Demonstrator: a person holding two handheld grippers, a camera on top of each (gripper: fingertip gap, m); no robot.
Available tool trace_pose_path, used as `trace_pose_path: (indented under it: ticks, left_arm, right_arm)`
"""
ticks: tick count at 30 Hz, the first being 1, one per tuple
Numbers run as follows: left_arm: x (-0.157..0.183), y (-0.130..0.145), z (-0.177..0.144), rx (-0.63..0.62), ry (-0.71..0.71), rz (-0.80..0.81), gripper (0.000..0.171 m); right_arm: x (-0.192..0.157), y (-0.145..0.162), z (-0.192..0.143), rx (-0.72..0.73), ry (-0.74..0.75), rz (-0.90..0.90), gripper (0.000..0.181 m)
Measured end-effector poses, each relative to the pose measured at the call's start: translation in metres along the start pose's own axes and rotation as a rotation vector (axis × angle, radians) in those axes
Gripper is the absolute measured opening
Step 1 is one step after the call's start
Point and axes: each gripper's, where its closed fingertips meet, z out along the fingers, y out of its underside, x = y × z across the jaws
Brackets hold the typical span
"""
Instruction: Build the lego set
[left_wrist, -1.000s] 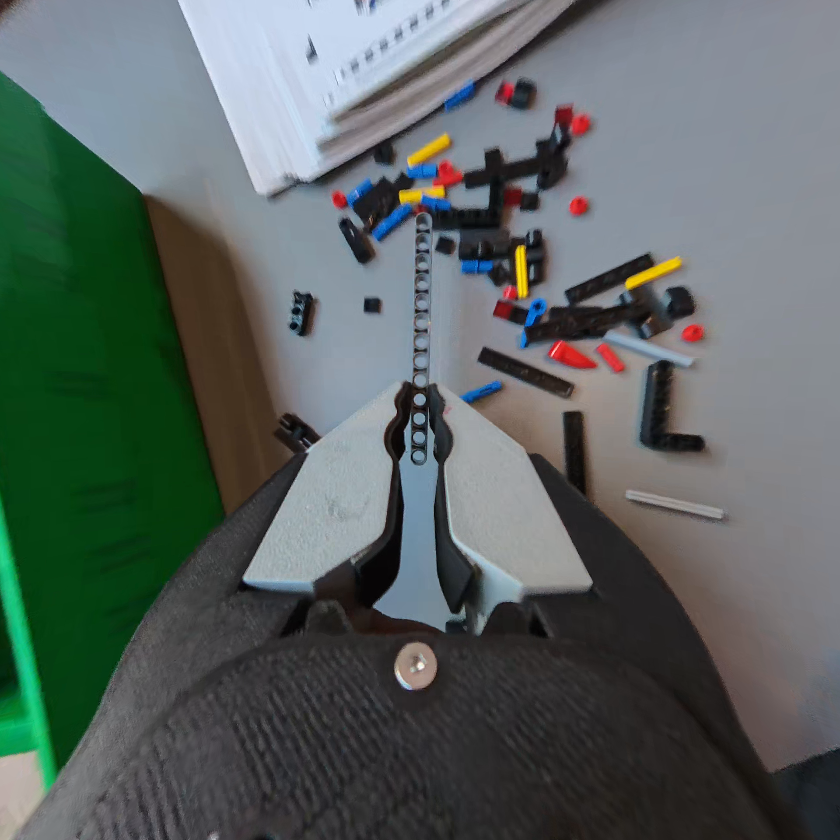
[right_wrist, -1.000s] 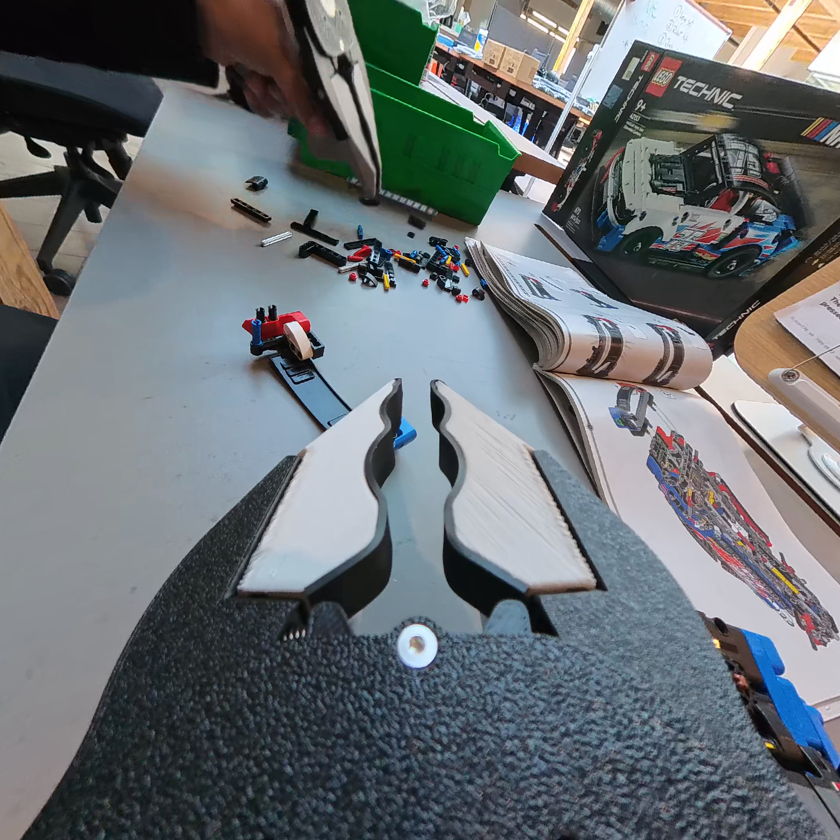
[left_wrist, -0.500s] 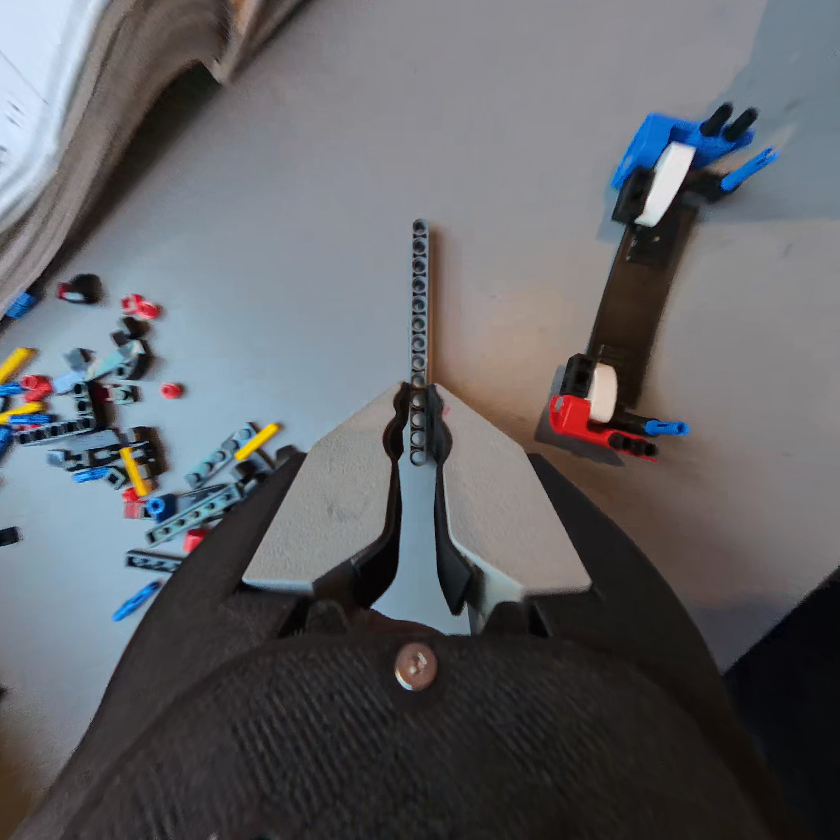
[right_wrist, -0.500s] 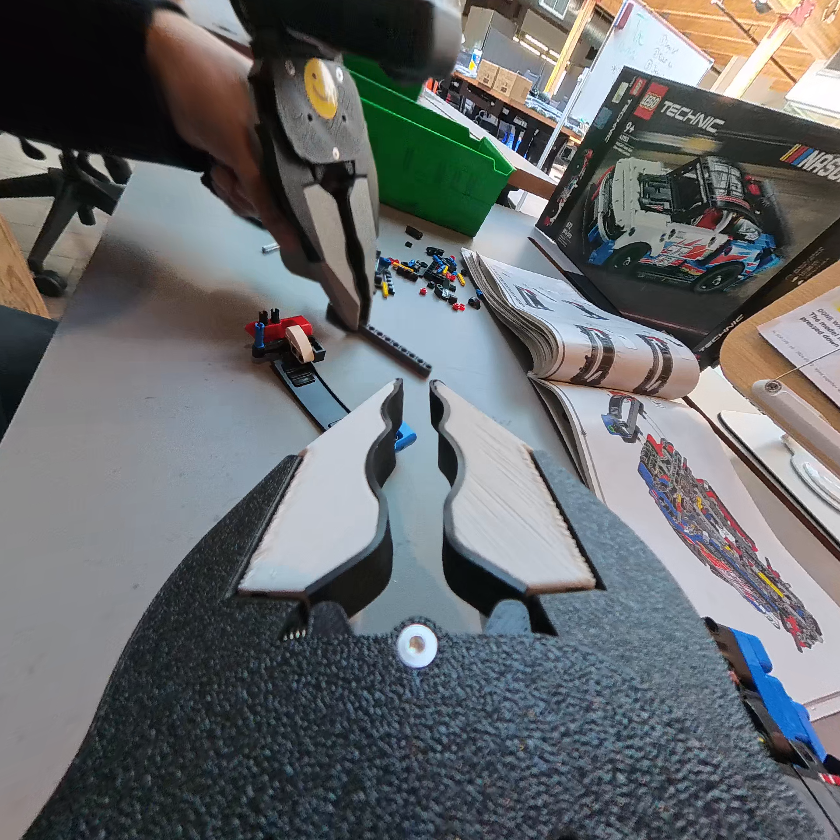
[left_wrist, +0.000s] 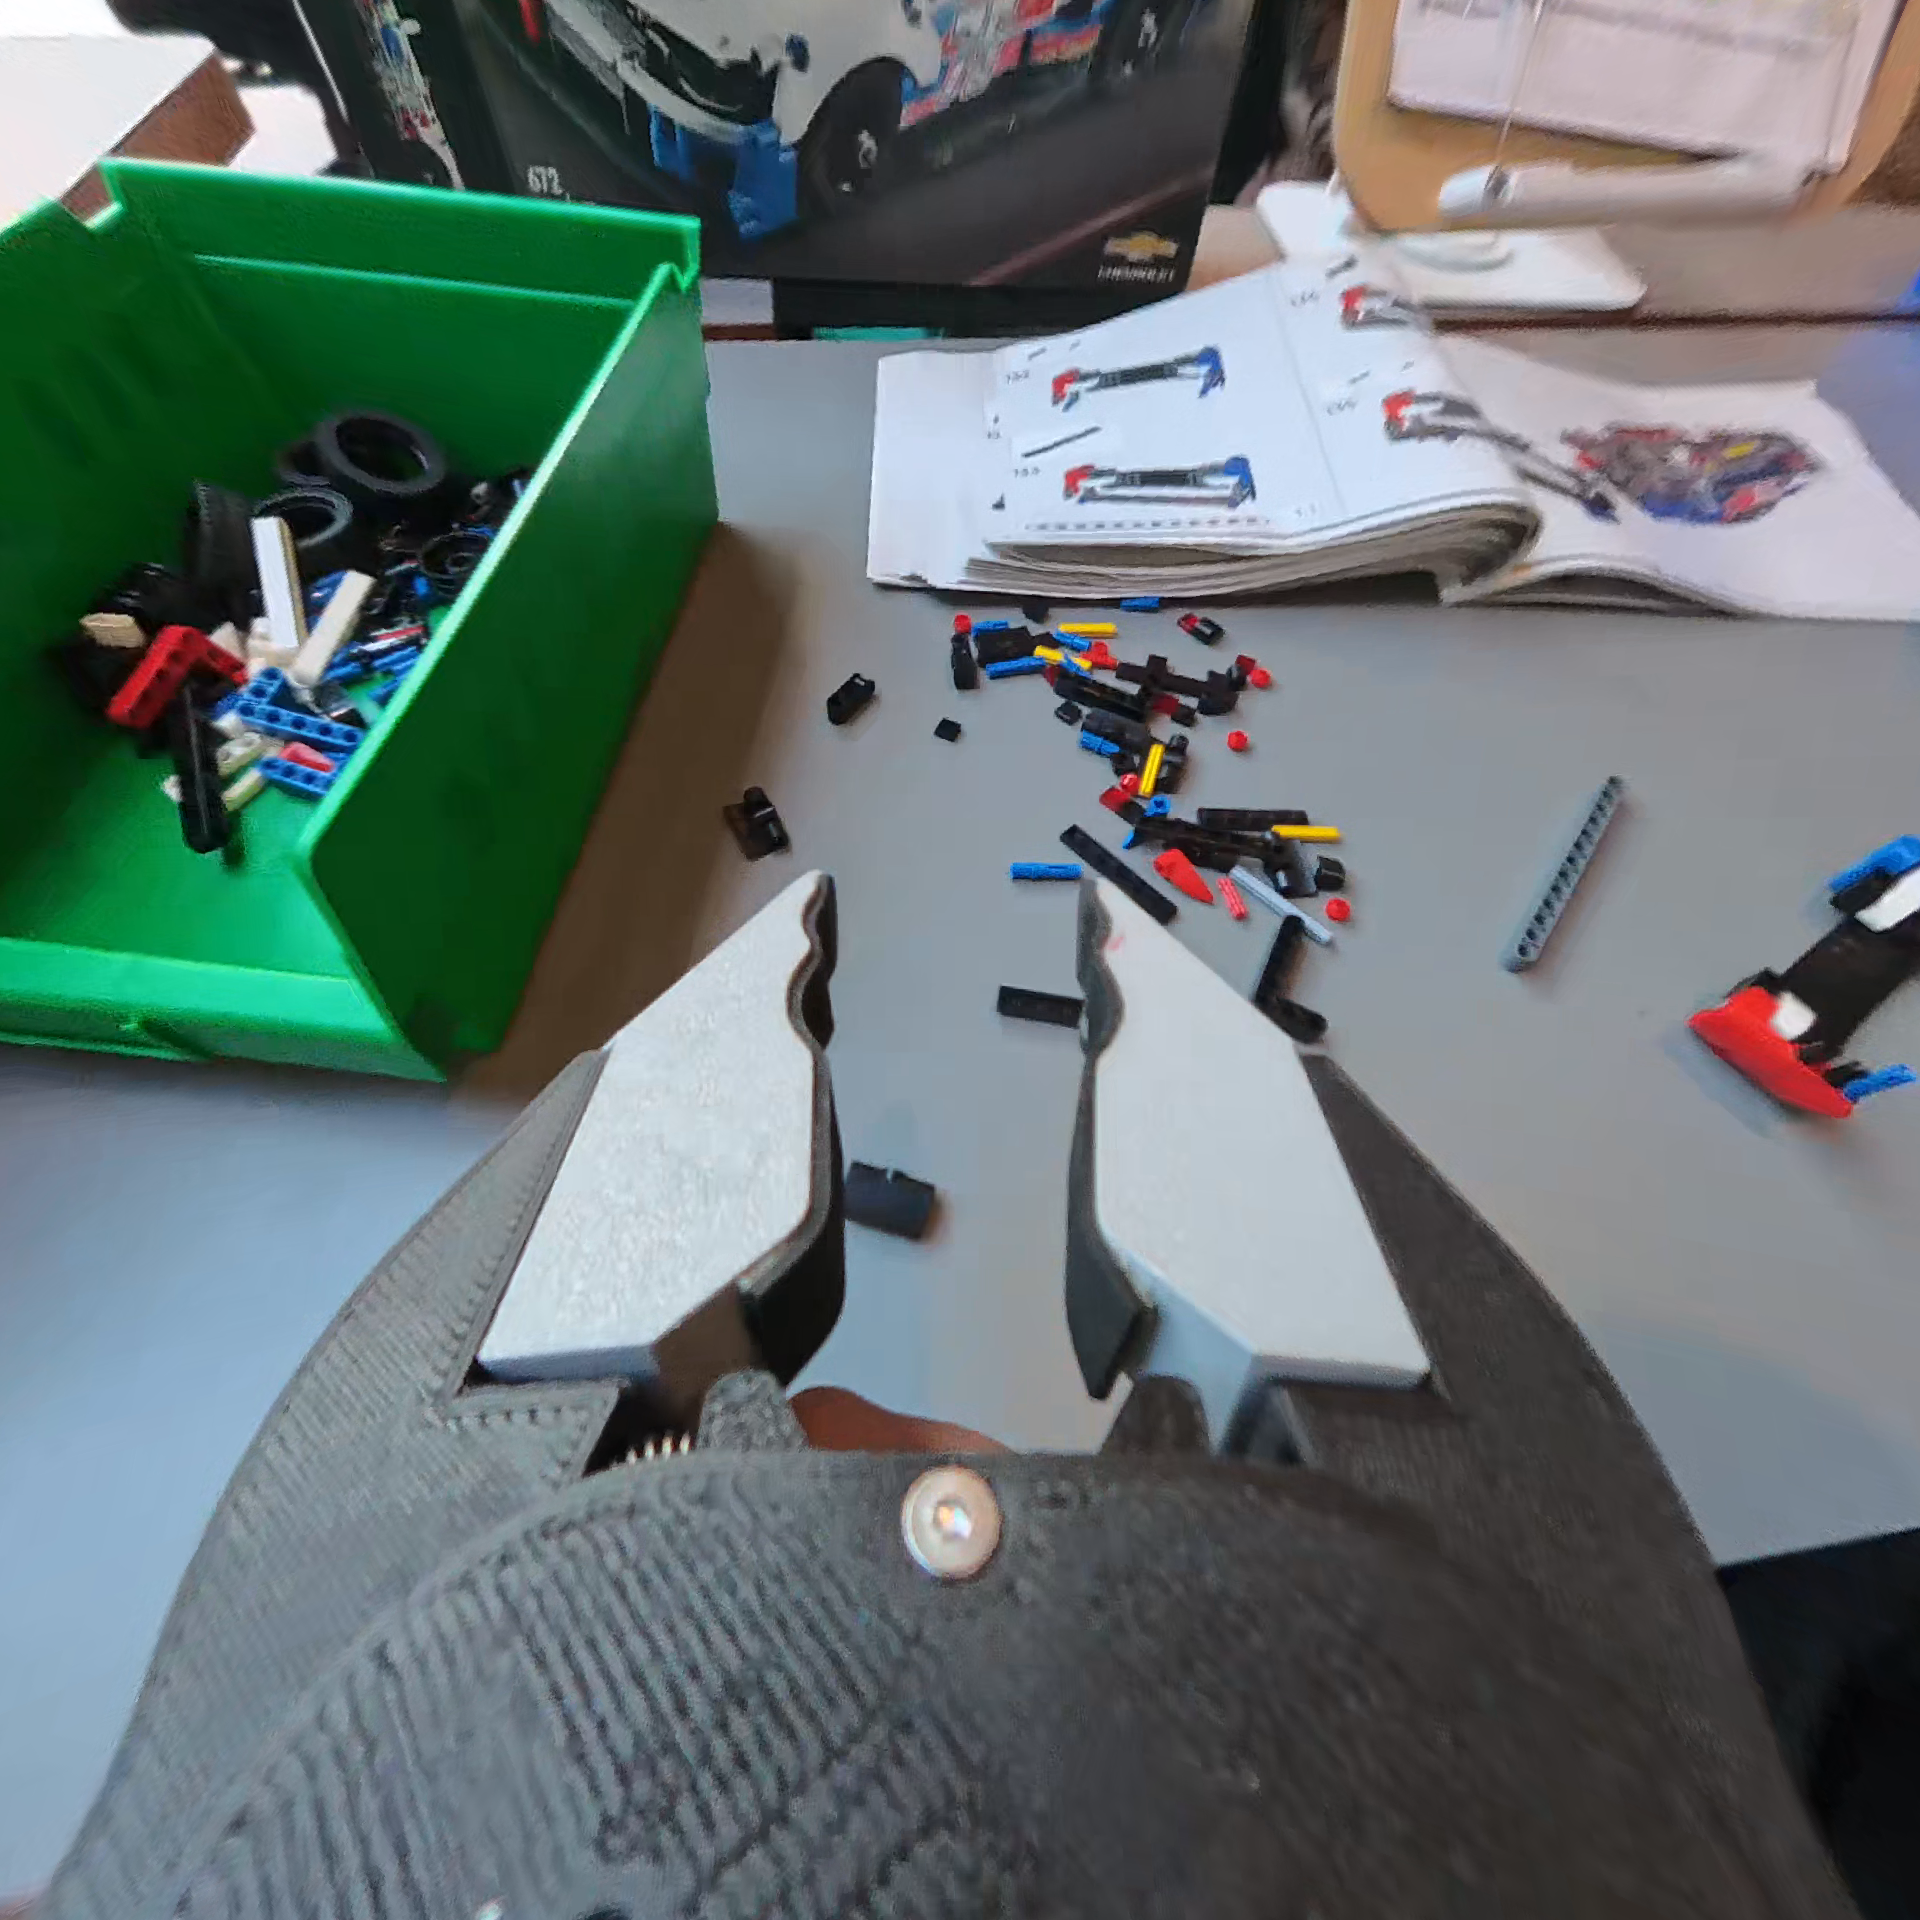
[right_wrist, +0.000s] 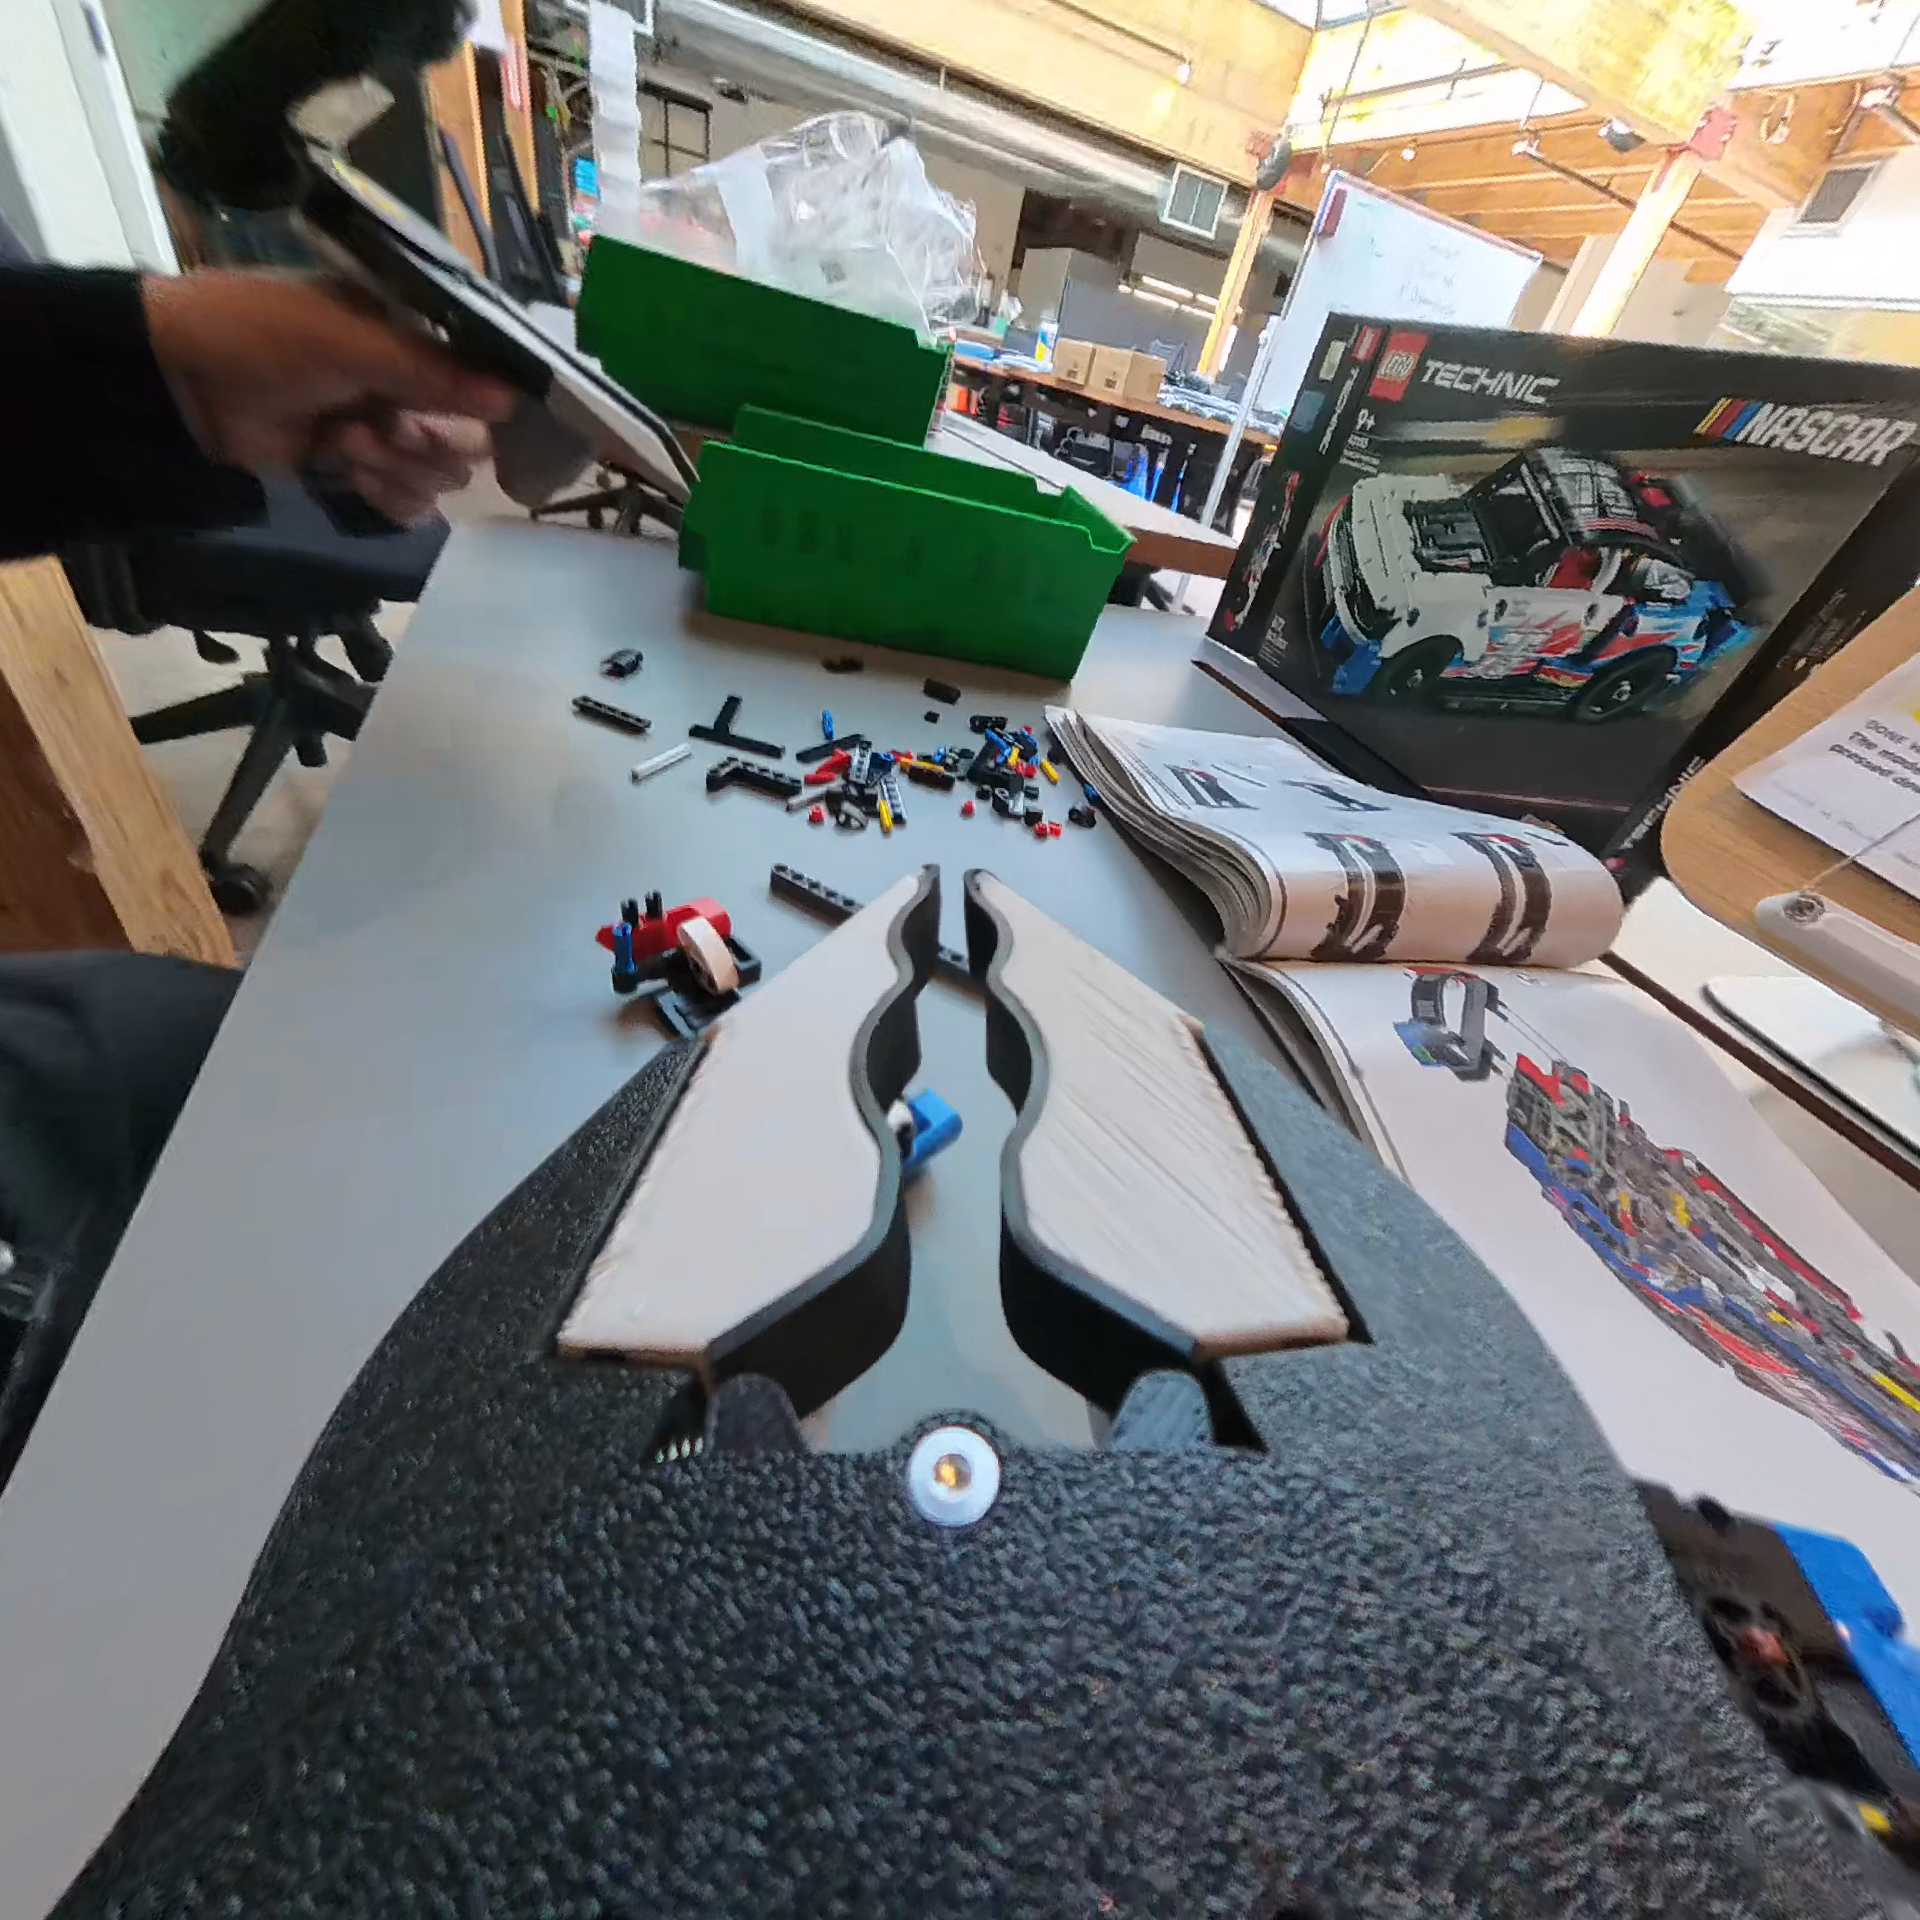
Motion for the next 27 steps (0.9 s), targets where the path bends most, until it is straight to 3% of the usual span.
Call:
trace_pose_path:
  ticks: [6,9,12,15,18,22,27]
  left_arm:
    - [0.004,0.016,0.036,0.127,0.152,0.094,0.047]
    - [0.006,0.005,0.025,0.259,0.208,0.145,0.047]
    - [-0.018,-0.016,-0.005,0.465,0.109,0.143,0.029]
    - [-0.048,-0.011,-0.01,0.48,-0.014,0.062,0.045]
    - [-0.07,-0.013,-0.014,0.509,-0.071,-0.058,0.045]
    - [-0.071,-0.008,0.0,0.422,-0.048,-0.086,0.054]
    - [-0.064,-0.019,-0.017,0.566,-0.032,-0.018,0.044]
  right_arm:
    - [0.023,-0.035,0.054,0.031,-0.062,0.026,0.004]
    - [0.041,-0.046,0.087,0.001,-0.086,-0.016,0.005]
    - [0.059,-0.051,0.118,-0.042,-0.11,-0.036,0.006]
    - [0.076,-0.059,0.139,-0.044,-0.122,0.01,0.009]
    - [0.088,-0.065,0.144,-0.007,-0.107,0.095,0.015]
    - [0.075,-0.063,0.134,0.031,-0.123,0.129,0.014]
    - [0.043,-0.043,0.111,-0.052,-0.135,0.012,0.014]
